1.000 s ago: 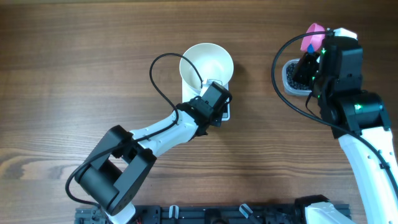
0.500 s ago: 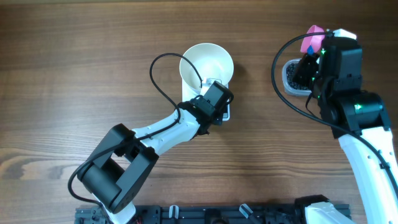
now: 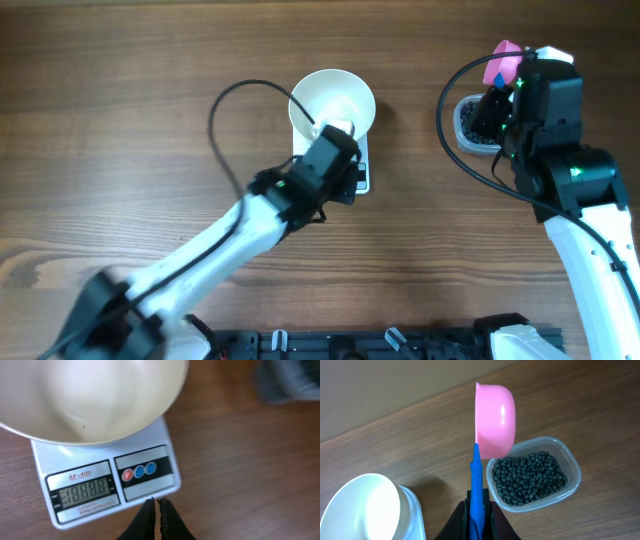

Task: Scoop item into bowl and weigh 150g on scale
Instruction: 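Retract the left gripper from the scale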

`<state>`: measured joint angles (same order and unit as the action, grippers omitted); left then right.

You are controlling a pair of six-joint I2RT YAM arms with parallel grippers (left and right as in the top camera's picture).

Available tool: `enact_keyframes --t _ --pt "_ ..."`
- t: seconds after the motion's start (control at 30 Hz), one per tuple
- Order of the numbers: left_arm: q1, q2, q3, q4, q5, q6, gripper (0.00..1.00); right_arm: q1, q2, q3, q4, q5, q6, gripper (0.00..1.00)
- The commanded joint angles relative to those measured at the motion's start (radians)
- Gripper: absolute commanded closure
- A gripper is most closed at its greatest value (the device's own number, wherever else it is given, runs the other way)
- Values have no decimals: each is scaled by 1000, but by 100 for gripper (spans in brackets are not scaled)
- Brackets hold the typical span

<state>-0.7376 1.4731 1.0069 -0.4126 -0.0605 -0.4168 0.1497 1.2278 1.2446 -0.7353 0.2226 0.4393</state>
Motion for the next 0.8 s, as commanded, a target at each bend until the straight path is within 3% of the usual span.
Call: enact_keyframes --t 0.0,0.1,0.2,0.3,0.37,0.4,0.43,0.47,0.67,0.77 --pt "19 -185 -5 -77 50 -6 91 -17 3 17 -4 24 -21 96" --pt "88 -334 -5 -213 48 -6 87 -55 3 17 -31 -2 -25 96" --pt "204 -470 -5 -354 48 -7 83 -113 3 17 -42 -126 -134 96" --pt "297 -552 -5 -424 48 -7 68 -156 3 17 -73 -176 -179 96" --pt "346 -591 -5 -446 49 -11 47 -169 3 17 -97 -172 -206 96" --pt "359 -601 -5 -450 49 -11 33 -171 4 17 -100 -172 -219 96" --pt "369 -607 -5 -454 49 -11 9 -171 4 17 -100 -172 -231 96" --pt "373 -610 -5 -456 48 -10 0 -171 6 17 -100 -172 -230 96" --pt "376 -600 -5 -459 49 -10 0 -171 11 17 -106 -169 -229 96" --pt "376 -588 -5 -460 49 -10 0 -171 11 17 -106 -134 -228 90"
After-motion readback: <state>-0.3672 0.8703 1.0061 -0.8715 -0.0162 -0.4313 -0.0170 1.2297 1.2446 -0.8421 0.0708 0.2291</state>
